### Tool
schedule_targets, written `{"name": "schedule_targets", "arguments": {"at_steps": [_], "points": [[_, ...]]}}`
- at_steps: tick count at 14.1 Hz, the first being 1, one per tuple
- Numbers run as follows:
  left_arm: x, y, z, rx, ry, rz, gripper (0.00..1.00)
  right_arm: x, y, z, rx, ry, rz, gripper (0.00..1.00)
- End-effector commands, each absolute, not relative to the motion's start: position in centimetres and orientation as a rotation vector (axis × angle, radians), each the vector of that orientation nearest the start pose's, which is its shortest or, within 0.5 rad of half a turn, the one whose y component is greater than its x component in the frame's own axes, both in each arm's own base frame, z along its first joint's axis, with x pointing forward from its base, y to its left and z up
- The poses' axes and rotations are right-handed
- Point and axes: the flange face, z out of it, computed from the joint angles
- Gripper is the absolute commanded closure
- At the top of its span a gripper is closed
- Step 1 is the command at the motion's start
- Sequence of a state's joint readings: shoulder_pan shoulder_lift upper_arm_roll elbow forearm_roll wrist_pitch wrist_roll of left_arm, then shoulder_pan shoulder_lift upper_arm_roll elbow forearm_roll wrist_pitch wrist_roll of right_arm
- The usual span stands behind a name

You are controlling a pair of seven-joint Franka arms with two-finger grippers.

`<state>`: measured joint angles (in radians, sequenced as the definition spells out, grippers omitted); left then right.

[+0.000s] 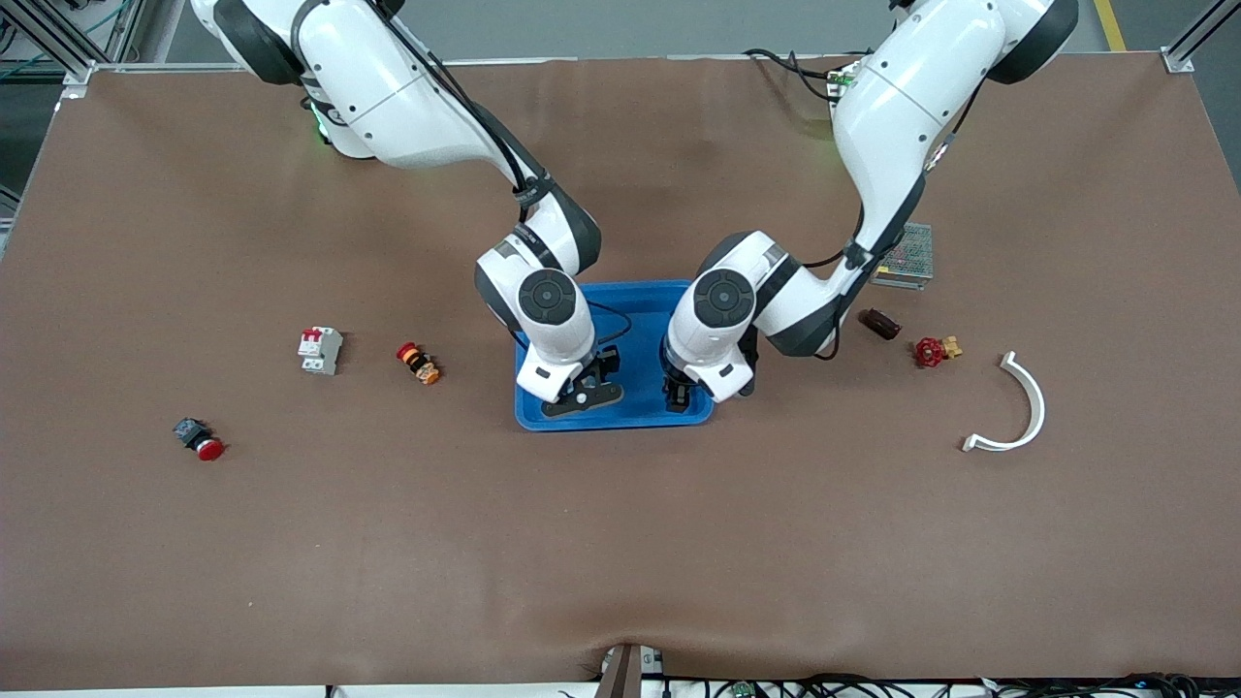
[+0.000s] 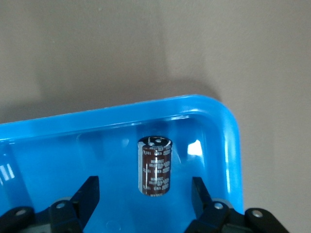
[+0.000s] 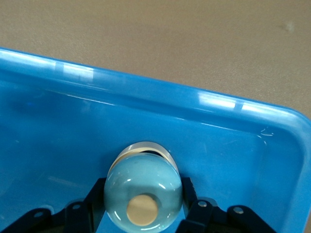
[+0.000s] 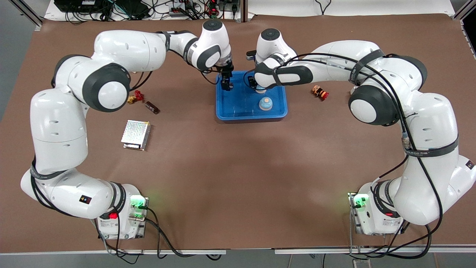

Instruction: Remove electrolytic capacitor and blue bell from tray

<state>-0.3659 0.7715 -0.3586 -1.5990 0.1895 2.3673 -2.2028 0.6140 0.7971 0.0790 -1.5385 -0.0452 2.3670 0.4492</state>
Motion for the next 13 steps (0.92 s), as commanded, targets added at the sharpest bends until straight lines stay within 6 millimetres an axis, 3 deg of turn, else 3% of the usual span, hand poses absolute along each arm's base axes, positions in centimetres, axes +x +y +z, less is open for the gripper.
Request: {"name": "schedule_targets", "arguments": {"at_steps": [1, 5, 8, 9, 13], "points": [[55.0, -43.9, 19.5, -2.393, -2.132, 0.161, 0.25, 55.7, 44.3, 18.9, -3.089, -0.361, -0.039, 0.61], [54.8, -43.7, 18.2, -2.390, -2.109, 0.157, 0.45, 57.3, 42.7, 22.0, -3.098, -0.343, -0.011, 0.61], [55.0, -43.8, 18.9, -2.412, -2.101, 0.146, 1.00, 58.8, 41.1, 25.6, -3.120, -0.371, 0.060, 0.61], [55.1, -43.8, 19.3, -2.416, -2.101, 0.142, 1.00, 59.4, 40.1, 26.8, -3.117, -0.401, 0.062, 0.61], [56.3, -42.3, 24.5, -2.475, -2.018, 0.012, 1.00, 61.2, 34.9, 32.2, -3.104, -0.556, 0.101, 0.61]]}}
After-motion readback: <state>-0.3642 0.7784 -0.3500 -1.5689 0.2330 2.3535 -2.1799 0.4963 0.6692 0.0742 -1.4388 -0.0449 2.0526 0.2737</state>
